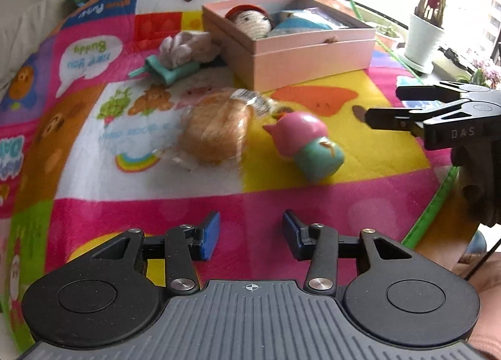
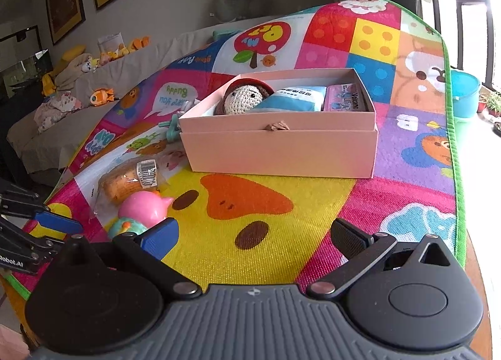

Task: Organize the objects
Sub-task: 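Grasp the packaged bread bun with the left tool and lift it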

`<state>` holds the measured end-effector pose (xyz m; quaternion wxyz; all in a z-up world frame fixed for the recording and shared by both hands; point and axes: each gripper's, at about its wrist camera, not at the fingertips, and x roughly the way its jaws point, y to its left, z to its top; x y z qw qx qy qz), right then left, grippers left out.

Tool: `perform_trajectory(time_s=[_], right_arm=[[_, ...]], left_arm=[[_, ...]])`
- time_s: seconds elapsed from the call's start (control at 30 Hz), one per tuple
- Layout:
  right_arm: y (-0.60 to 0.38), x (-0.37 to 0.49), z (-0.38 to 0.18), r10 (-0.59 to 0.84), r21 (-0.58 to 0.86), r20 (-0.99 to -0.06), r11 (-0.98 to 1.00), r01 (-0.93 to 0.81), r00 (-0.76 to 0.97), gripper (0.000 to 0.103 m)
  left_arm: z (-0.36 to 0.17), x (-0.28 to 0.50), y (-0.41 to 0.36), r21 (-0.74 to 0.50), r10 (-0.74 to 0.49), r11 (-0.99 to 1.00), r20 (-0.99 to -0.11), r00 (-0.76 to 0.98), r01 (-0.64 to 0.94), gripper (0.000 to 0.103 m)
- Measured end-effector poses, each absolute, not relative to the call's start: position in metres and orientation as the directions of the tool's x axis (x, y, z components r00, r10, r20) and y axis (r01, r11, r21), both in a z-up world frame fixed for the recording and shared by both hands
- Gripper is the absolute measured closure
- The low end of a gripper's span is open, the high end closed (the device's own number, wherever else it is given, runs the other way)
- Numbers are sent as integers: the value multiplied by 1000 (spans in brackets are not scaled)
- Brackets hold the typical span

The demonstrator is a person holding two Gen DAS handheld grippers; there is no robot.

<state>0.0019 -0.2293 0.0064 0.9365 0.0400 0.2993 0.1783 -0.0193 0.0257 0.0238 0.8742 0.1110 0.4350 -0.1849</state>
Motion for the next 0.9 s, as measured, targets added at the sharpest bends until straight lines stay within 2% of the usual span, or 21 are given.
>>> perform_trajectory(time_s=[0.07,0.1,0.17,0.23,0.3,0.53,0.77,0.9], right_arm=[[-230,3,6,358,185,-548,933,-308,756,0],[-230,3,6,358,187,-550,933,-307,754,0],[-230,4,6,359,191,-552,933,-305,752,0],[-231,4,6,361,196,-553,932,-305,751,0],[-232,4,6,361,199,-552,932,-302,751,0],[-235,4,6,362,217,-545,932,-291,756,0],[-235,5,6,369,226,-545,929,-292,753,0],[-236,6,6,369,229,-547,929,-290,751,0]], left_arm=[[23,-20,18,26,-245,898,-799,549,439,54],[23,-20,15,19,-256,895,-798,546,446,51],[21,-20,9,8,-273,886,-800,534,464,34],[17,-21,1,-10,-296,876,-801,520,482,10],[12,-22,-8,-5,-300,870,-800,520,493,2],[22,-30,-5,33,-298,855,-785,543,517,3],[67,-8,22,140,-235,891,-671,703,432,3],[59,38,25,96,-243,898,-706,665,429,3]])
